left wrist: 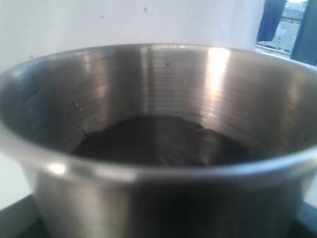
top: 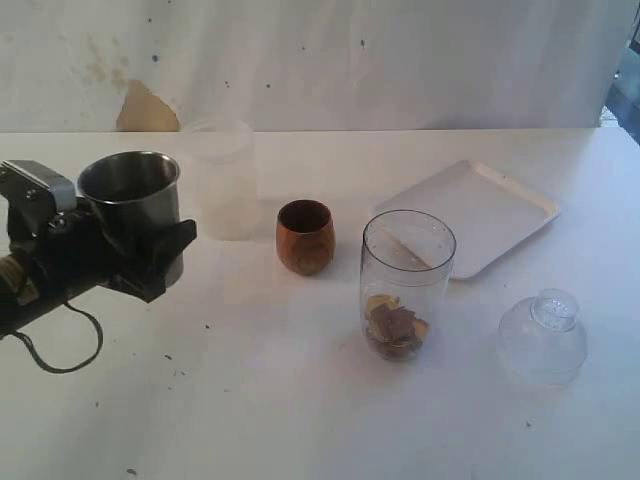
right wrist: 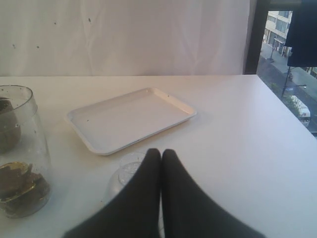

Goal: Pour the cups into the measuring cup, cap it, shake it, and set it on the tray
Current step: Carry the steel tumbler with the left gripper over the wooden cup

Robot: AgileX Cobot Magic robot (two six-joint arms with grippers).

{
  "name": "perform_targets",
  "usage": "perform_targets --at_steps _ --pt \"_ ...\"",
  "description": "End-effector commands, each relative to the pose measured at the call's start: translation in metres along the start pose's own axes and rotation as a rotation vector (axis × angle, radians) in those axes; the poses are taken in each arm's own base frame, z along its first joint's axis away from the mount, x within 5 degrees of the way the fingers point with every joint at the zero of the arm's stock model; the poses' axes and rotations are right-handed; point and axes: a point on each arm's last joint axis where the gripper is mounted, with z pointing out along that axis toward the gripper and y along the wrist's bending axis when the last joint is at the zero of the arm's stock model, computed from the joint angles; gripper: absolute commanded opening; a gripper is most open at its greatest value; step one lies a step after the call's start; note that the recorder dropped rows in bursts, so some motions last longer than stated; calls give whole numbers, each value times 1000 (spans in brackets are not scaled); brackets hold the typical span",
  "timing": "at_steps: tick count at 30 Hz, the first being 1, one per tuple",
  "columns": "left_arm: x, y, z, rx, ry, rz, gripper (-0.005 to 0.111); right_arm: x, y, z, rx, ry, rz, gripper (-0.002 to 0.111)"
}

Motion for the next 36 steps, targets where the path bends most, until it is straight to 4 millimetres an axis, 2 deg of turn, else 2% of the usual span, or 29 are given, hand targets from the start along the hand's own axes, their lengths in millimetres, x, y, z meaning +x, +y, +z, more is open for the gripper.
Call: perform_targets --at_steps 1,7,14,22,28,33,36 --pt "-14 -20 7 39 -89 -7 0 1 0 0 -1 -3 3 0" --pt "-19 -43 17 75 -112 -16 0 1 0 0 -1 -3 3 0" --pt "-39 -67 42 164 -162 24 0 1 0 0 -1 -3 3 0" --pt "-63 -74 75 164 -117 110 0 1 0 0 -1 -3 3 0" --pt "-84 -73 89 152 -152 138 0 1 0 0 -1 -3 3 0" --pt "-92 -72 100 162 -154 171 0 1 0 0 -1 -3 3 0" --pt "-89 -71 109 165 -154 173 0 1 0 0 -1 -3 3 0"
